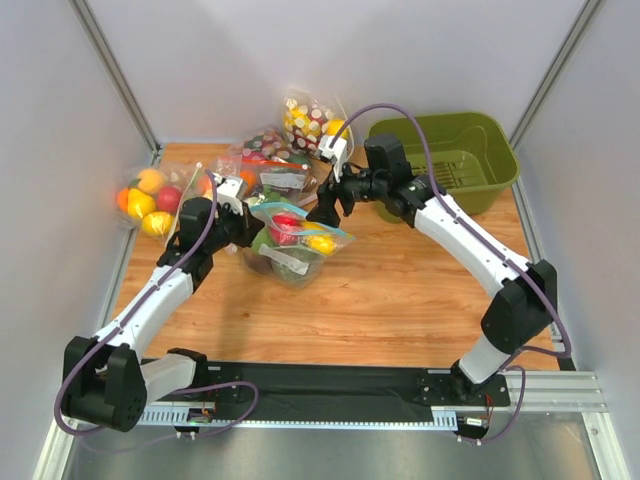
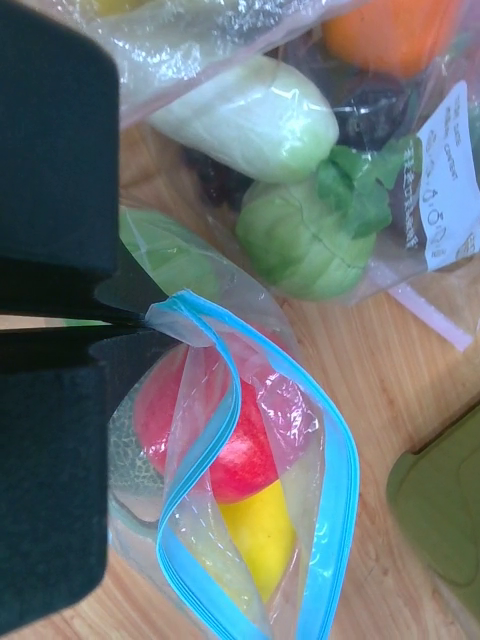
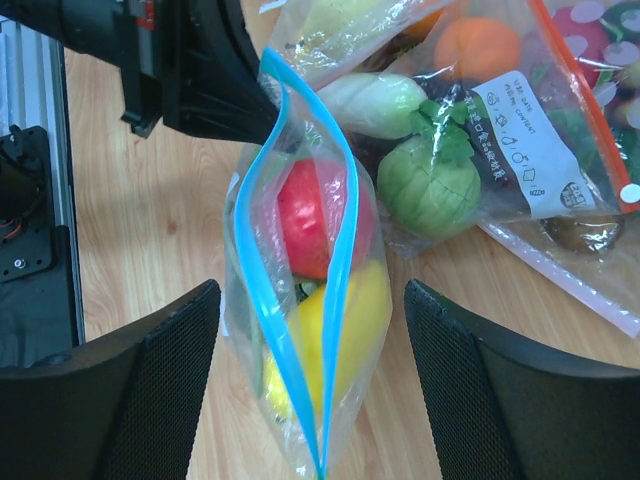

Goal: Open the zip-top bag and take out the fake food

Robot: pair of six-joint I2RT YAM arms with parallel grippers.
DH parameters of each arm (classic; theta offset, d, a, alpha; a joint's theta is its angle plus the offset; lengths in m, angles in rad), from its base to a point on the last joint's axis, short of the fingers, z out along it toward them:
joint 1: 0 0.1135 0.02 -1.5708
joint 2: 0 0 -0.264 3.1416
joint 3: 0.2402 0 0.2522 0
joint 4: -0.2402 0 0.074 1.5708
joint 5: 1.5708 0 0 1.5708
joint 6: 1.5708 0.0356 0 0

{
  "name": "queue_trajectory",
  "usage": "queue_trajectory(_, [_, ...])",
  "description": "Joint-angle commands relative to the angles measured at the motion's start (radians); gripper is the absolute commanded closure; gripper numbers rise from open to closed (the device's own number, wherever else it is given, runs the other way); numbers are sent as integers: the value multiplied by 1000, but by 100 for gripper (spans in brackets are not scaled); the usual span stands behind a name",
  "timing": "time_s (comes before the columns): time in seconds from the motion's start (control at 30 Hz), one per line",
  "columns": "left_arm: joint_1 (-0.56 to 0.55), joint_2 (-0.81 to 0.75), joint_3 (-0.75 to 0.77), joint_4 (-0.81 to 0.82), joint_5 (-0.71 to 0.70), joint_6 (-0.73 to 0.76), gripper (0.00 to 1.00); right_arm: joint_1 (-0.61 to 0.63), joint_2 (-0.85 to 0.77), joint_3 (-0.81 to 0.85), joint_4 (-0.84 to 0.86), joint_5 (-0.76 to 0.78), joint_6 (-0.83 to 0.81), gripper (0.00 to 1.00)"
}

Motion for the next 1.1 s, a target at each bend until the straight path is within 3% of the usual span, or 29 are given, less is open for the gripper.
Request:
queue_trajectory(0.0, [-29,-13,39,-2,32,31,100,5,77,60,50,-34,28,24])
queue_trajectory(0.57, [-65,-39,45,-25,22,38,100,15,235,131,29,-128,23,25])
queue_trajectory(0.73, [-68,-55,44,-19,19,35,100,20,272,146,0,-223,20,29])
queue_trajectory(0.8, [-68,-66,40,-15,14,34,100,22,281,148,1,-247,24,39])
queue_trajectory(0.83, [-68,-69,40,-15,11,32,100,22,283,149,0,-255,29,54])
queue_trajectory(0.9, [-68,-82,37,-13,3,34,100,22,284,152,0,-282,31,71])
queue_trajectory(0.93, [-68,-85,37,-11,2,32,100,23,286,152,-2,-293,31,89])
queue_trajectory(0.97, [-70,-88,37,-10,2,26,100,20,284,152,-6,-302,29,98])
queue_trajectory(1.0, [-68,-98,37,-10,-3,20,100,22,281,152,-5,-301,31,100])
queue_trajectory(1.07, [-68,-112,37,-10,-6,8,89,22,272,151,6,-292,50,100])
